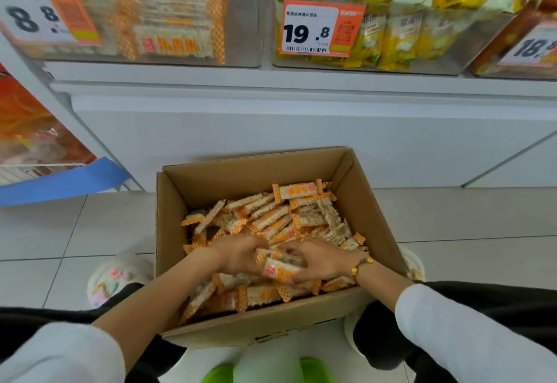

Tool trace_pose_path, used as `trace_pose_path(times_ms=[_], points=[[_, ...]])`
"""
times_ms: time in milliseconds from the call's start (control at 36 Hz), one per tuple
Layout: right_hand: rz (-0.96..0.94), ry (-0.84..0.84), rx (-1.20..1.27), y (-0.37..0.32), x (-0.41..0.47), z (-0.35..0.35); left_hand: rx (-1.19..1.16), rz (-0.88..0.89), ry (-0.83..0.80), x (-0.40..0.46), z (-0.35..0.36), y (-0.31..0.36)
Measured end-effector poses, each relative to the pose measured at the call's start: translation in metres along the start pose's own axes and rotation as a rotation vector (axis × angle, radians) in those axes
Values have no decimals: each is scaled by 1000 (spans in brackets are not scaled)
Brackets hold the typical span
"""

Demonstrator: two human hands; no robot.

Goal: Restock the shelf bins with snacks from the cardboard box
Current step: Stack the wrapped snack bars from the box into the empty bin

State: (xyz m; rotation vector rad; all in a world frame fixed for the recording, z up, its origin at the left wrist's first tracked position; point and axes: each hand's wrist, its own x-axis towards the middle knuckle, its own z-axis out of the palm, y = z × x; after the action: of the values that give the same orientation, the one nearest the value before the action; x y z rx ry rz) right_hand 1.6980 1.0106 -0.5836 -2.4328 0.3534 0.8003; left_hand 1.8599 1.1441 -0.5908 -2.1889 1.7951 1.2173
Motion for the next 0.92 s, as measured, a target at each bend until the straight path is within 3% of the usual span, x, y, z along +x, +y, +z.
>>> trace_pose_path(times_ms=[111, 194, 250, 333, 528, 639, 806, 861, 917], points=[[68, 58, 127, -1, 7, -8, 42, 86, 200, -5, -20, -5], [97, 126, 183, 1, 9, -17, -209, 17, 303, -4, -22, -17], [149, 159, 191, 6, 11, -20, -258, -104, 284, -3, -19, -26], [240, 161, 254, 15, 13, -22, -37, -214, 199, 1, -8, -36], [290, 42, 383, 25, 17, -31, 233, -229, 245, 22, 2, -30], [363, 83, 391, 31, 21, -34, 366, -205, 286, 34, 9, -29], [424, 128, 478, 32, 26, -35, 394, -134, 421, 44, 15, -18], [411, 175, 518, 30, 26, -40, 344, -142, 385, 41, 8, -19], [389, 224, 584, 26, 24, -48, 152, -173, 258, 34, -7, -21]])
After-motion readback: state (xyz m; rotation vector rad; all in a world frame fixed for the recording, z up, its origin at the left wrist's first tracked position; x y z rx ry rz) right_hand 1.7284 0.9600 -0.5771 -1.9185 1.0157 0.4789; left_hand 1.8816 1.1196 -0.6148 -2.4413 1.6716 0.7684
